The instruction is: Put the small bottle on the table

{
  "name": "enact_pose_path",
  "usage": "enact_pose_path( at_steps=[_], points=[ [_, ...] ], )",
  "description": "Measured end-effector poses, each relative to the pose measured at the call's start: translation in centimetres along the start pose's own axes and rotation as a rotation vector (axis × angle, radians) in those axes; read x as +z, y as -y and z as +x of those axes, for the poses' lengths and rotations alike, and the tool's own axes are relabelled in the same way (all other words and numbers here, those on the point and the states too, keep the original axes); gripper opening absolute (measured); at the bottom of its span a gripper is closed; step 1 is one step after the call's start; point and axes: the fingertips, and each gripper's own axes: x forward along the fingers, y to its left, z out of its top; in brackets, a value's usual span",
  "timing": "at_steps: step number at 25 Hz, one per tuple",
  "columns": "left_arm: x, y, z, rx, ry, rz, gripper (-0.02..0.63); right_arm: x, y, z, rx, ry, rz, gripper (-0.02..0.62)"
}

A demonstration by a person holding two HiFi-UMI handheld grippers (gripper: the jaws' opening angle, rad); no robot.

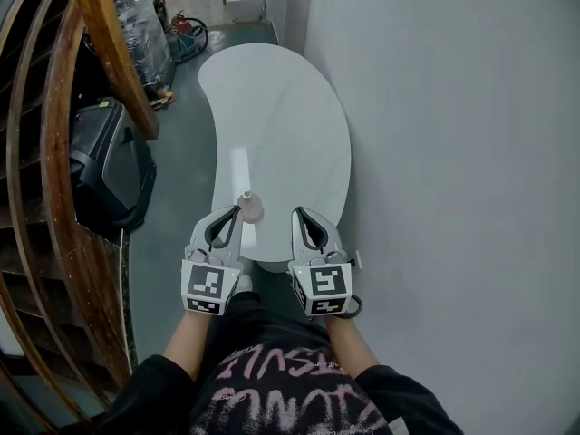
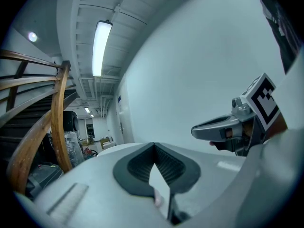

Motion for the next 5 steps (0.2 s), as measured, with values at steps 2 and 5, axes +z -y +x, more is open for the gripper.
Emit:
enact_pose_path(
  at_steps=[2, 5],
  points=[
    [0.02, 0.00, -0.08, -0.002, 0.000, 0.001, 0.000, 0.10, -0.15, -0.01, 0.002, 0.002, -0.002, 0.009],
    [0.14, 0.02, -0.25, -0.006, 0.006, -0.006, 0.000, 0.38, -0.42, -0.10, 0.004, 0.003, 0.000, 0.009]
  ],
)
